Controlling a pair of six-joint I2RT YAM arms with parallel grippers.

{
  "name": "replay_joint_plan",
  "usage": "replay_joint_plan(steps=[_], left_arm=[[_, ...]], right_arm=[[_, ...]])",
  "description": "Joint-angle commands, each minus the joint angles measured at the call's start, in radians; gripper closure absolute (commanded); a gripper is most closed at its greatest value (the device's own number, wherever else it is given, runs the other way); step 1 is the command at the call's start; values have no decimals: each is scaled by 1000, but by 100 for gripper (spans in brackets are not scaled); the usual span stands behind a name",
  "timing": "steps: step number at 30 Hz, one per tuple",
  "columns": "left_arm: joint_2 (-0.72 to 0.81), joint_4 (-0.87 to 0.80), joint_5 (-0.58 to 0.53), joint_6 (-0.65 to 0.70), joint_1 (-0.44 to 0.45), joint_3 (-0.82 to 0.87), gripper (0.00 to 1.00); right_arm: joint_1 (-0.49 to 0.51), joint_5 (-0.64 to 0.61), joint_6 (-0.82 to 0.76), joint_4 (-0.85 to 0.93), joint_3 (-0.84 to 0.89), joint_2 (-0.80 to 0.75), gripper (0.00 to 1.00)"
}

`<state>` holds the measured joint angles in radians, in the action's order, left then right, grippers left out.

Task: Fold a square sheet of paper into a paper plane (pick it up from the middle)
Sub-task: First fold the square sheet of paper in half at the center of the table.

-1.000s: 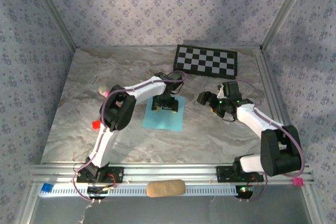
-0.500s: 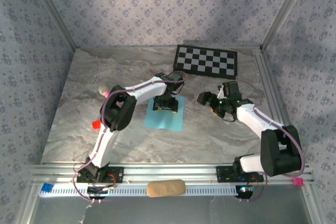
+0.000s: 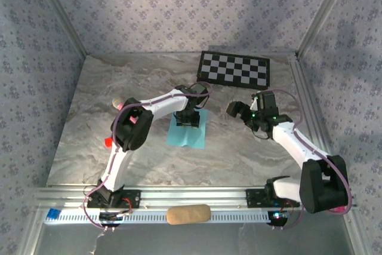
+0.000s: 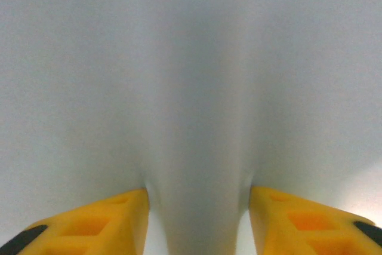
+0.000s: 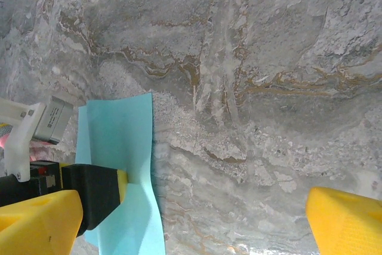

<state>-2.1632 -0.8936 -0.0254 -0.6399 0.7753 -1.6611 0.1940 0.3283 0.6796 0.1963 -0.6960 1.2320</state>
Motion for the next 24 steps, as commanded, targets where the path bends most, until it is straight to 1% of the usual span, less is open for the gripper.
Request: replay_joint_plan(steps=[1,4,8,10,14,17,20,22,24], left_arm=[[30,27,-12,-1,8,24,59],[47,37,-20,-5,7,30,65],[96,63,-66,-25,8,59,66],[127,86,-70,-29,7,78,67],[192,132,-69,-41,7,104,67],[237,165,-45,-41,5,117,67],[272,207,18,-48,-5,129,67],[290,255,74,-57,-15,139,67],[301,274,112,-71,-23,144,67]], right_arm=[[-9,-39,-11,22,18,-40,2],[-15,-70,-9,21,26,-71,2],[-25,-112,3,29,40,-110,2],[-33,-129,17,21,52,-129,1],[-58,-120,14,-3,76,-170,1],[-92,-141,65,-9,104,-205,2],[-125,-88,98,-79,145,-230,3],[-130,-78,125,-103,162,-237,3],[-135,-84,145,-89,161,-229,4]])
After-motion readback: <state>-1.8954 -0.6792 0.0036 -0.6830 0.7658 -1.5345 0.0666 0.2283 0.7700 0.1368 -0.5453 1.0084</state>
